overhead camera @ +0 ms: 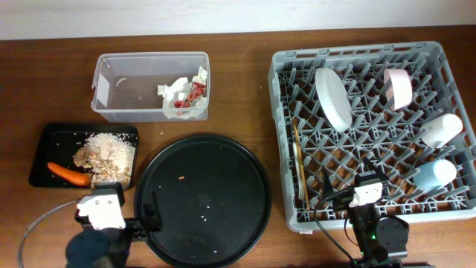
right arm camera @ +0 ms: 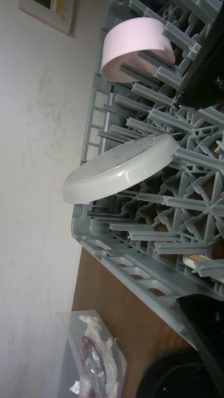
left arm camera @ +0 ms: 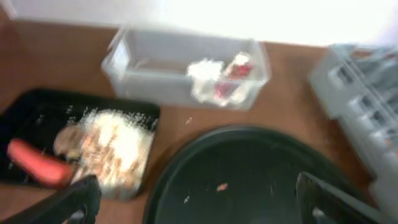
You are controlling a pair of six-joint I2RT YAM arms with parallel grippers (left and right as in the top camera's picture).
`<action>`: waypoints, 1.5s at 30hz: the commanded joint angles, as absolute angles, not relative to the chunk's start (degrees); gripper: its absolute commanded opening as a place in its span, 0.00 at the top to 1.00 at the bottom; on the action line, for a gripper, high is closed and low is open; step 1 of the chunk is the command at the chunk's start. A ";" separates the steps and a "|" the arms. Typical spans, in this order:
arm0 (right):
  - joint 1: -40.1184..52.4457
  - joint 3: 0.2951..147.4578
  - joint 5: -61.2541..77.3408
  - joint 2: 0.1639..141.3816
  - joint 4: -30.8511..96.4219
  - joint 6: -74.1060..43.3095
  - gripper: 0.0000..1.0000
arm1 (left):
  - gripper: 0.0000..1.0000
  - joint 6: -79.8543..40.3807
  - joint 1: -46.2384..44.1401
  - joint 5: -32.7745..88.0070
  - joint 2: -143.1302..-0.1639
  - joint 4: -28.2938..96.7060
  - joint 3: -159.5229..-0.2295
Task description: Sort waste into correct bins and load items into the dishwasher rack
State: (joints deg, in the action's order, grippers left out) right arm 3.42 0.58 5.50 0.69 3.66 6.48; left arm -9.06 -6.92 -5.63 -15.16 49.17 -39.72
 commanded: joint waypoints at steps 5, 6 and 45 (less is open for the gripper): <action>3.75 0.32 6.44 0.25 3.92 6.85 0.02 | 0.01 -9.54 -2.92 -2.39 -0.32 11.75 -7.16; 3.75 0.32 6.44 0.25 3.92 6.85 0.01 | 0.01 -9.52 -2.92 -2.42 -0.30 1.89 -2.76; 3.75 0.32 6.44 0.25 3.92 6.85 0.02 | 0.01 -7.88 -2.83 1.52 -0.36 4.73 -0.58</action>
